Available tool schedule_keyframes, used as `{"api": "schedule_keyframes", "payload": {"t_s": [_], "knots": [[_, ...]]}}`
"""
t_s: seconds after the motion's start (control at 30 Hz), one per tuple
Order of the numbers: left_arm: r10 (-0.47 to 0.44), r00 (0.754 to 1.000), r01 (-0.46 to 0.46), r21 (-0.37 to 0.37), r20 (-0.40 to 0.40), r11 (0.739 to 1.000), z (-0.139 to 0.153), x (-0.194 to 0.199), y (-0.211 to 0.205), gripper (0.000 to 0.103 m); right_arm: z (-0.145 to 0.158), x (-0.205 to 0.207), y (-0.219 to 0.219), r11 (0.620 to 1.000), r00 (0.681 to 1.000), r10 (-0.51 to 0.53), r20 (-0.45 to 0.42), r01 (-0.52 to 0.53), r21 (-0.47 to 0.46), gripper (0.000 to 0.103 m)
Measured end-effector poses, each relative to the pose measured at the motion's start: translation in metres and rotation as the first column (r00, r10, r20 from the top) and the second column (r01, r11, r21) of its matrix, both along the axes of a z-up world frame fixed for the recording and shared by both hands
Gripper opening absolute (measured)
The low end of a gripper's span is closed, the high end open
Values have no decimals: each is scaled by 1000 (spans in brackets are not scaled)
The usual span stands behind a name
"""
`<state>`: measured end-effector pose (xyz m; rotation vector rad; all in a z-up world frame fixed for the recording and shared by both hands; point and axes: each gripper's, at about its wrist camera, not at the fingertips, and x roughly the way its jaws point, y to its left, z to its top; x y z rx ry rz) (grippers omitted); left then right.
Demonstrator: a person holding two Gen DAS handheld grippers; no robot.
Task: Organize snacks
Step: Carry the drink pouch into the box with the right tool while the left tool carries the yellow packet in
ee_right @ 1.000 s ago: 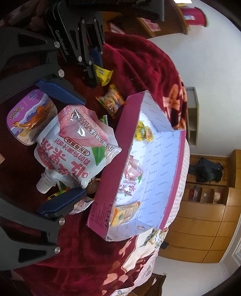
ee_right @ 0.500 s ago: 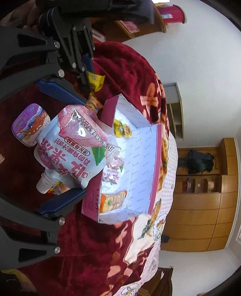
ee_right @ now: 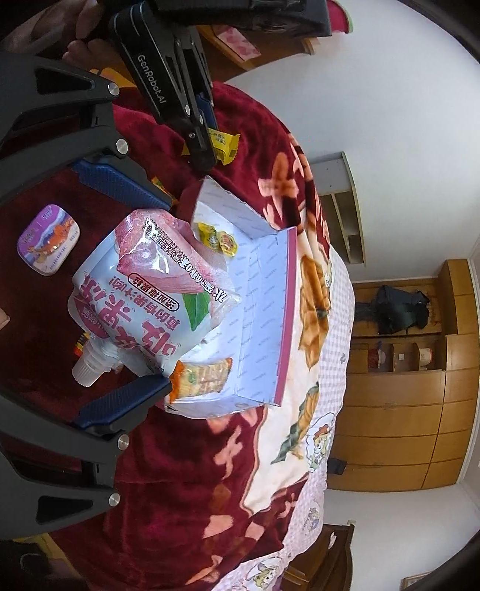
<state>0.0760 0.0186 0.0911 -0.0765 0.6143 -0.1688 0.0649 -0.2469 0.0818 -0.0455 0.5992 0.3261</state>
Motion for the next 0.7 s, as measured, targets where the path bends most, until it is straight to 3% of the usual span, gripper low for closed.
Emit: {"api": "schedule_keyframes", "payload": {"t_s": [0.7], "knots": [[-17,1000,17,-5,-16,1000,2,50,-7,24,20,56,-7,1000,1000,-11,5,11,-1,90]]}}
